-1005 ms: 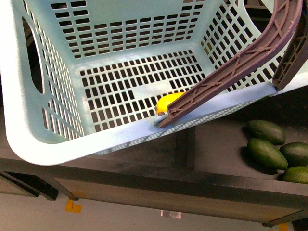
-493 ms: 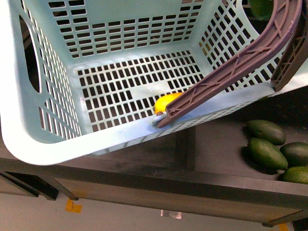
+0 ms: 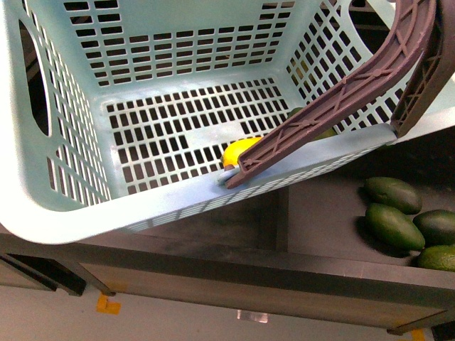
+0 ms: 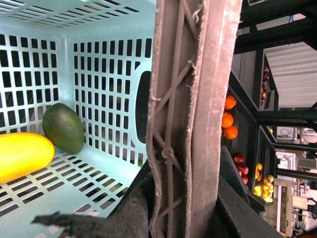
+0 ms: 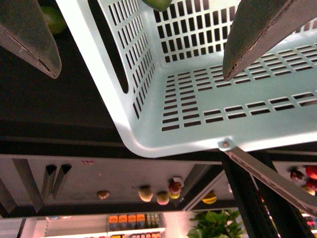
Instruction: Pick mango and avocado into basket
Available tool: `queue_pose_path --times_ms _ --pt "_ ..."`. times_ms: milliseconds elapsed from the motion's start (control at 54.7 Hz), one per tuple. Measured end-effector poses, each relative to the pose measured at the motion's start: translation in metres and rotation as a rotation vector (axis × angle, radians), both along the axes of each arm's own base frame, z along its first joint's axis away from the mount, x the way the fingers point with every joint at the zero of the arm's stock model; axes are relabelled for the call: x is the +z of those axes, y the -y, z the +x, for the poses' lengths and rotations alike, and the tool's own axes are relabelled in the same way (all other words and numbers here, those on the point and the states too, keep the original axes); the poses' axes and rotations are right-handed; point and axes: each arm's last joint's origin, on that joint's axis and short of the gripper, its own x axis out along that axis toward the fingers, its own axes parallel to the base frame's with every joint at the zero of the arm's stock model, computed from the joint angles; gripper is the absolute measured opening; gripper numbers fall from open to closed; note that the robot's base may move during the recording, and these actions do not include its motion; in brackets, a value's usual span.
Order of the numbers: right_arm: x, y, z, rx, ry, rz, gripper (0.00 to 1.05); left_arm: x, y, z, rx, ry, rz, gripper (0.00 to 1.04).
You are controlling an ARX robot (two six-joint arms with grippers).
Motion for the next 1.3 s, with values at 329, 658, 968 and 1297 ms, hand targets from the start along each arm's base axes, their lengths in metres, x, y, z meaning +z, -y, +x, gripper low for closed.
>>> queue_pose_path --times_ms 329,658,968,1297 --pt "-0.022 0.046 -0.052 -0.166 0.096 -0.074 0.44 -0.001 0.0 0.0 -0.001 0.0 0.002 0.19" --pt "-0.037 0.073 -0.091 -0.165 0.094 -0.086 0.02 -0.001 0.0 0.0 -0.003 -0.002 0.0 0.19" --pt "-0.046 0.088 -0.121 -0.166 0.089 -0.087 0.02 -0.001 0.0 0.0 -0.004 -0.003 -0.001 0.19" --pt "-0.053 0.099 -0.14 -0.171 0.1 -0.085 0.02 -0.001 0.0 0.0 -0.004 -0.003 -0.001 0.19"
